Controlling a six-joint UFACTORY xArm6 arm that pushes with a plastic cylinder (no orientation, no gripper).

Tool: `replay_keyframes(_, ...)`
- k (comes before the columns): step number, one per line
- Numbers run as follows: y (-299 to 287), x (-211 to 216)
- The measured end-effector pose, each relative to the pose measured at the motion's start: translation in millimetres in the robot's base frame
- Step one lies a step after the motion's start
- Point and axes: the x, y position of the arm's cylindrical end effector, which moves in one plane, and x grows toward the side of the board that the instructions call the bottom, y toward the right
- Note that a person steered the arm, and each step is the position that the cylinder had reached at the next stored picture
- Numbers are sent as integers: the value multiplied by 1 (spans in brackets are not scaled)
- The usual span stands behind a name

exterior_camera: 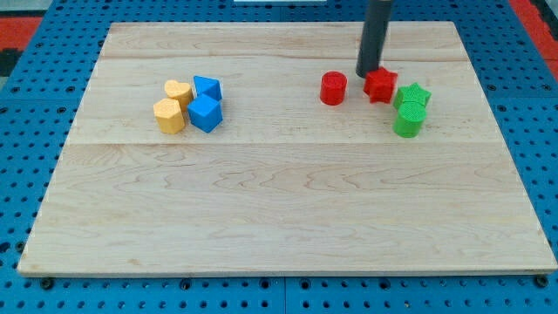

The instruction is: Push the red circle closer to red star

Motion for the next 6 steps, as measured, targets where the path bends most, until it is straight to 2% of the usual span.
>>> replay_keyframes(1,-7,-23)
replay_keyframes(2,-61,-25)
replay_keyframes(3,-67,-22)
replay_keyframes(6,-107,27)
